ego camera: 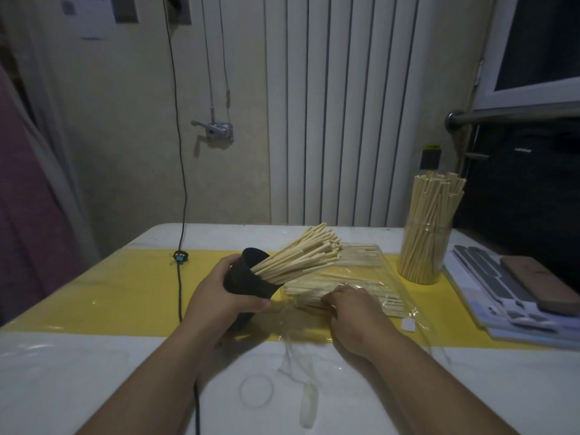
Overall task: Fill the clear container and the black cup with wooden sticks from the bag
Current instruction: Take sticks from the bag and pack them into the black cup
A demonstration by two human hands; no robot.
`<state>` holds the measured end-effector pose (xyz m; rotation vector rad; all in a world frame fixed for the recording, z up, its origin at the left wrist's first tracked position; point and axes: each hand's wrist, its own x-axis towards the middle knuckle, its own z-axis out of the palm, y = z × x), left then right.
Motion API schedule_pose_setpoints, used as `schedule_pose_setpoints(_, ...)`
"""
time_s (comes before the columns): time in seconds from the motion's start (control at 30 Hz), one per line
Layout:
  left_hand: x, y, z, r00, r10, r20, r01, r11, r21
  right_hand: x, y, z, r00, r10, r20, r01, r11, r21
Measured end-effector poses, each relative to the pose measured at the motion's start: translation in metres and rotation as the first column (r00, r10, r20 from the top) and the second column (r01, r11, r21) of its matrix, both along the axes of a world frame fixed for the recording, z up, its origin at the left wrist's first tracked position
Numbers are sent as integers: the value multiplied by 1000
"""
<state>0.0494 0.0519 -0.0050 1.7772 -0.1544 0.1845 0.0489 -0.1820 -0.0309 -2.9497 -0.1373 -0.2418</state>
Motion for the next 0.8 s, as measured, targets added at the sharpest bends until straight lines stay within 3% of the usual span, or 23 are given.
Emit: schedule_pose_setpoints(0.8,3,1,-4,1000,5,1,-5,999,-37,4,4,-6,993,-77,84,65,988,138)
